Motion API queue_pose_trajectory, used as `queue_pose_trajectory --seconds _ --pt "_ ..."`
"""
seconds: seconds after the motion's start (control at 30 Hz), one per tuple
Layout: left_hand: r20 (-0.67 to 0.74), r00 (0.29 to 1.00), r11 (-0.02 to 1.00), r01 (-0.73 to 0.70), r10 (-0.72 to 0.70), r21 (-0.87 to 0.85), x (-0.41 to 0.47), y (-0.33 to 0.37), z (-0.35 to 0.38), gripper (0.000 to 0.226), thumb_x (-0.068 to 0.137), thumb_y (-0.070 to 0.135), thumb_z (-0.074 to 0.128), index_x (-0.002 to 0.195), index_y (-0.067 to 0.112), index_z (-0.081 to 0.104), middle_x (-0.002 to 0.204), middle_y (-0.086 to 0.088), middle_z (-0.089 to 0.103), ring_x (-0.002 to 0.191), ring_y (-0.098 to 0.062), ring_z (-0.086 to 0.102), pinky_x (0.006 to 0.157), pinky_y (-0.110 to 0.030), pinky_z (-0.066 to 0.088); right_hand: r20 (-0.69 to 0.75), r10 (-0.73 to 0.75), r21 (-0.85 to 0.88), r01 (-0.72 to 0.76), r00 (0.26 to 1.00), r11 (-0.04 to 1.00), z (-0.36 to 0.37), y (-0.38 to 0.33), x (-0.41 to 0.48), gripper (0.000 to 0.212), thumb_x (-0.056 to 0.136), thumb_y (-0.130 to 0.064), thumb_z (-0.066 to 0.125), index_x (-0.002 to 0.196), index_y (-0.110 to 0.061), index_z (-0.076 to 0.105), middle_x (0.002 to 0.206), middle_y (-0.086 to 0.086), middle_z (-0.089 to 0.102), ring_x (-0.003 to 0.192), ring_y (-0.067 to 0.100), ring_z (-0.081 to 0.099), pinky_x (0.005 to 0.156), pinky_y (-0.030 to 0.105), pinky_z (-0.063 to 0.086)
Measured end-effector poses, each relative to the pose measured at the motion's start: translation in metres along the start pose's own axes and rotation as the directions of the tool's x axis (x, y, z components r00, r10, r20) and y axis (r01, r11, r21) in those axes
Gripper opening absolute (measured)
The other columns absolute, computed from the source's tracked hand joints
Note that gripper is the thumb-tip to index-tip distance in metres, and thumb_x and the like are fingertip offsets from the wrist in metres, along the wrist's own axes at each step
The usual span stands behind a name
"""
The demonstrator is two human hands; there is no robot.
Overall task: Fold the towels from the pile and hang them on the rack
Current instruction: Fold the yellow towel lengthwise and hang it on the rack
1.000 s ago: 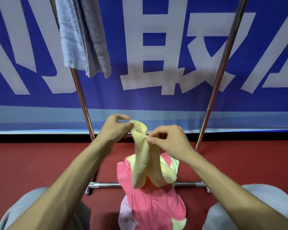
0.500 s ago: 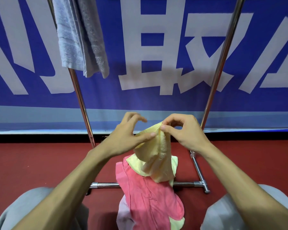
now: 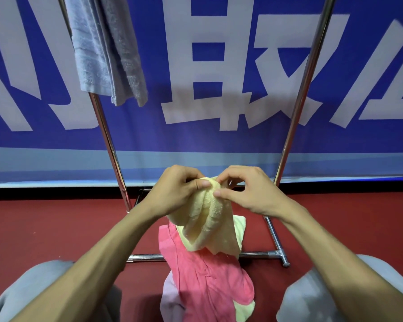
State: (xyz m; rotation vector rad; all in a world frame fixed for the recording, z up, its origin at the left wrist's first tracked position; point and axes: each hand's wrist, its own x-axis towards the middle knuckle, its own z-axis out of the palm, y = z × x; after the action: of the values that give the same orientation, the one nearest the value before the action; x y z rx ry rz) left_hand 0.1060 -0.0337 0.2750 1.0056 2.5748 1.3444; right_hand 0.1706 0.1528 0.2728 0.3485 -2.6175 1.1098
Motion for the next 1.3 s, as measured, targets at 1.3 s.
queue_pose_trajectory --seconds 1.3 --pt "-0.093 0.993 0.988 0.084 -0.072 0.131 0.001 -0.006 -0.007 0.013 0.090 0.023 0.064 0.091 0.019 0.076 0.081 0.003 0.073 0.082 -0.012 0.066 0.071 -0.025 0.048 -0.050 0.094 0.146 -0.085 0.994 0.986 0.003 0.009 0.008 0.012 0.083 -0.010 0.070 0.080 -0.022 0.071 0.085 -0.006 0.068 0.080 0.006 0.063 0.080 0.027 0.050"
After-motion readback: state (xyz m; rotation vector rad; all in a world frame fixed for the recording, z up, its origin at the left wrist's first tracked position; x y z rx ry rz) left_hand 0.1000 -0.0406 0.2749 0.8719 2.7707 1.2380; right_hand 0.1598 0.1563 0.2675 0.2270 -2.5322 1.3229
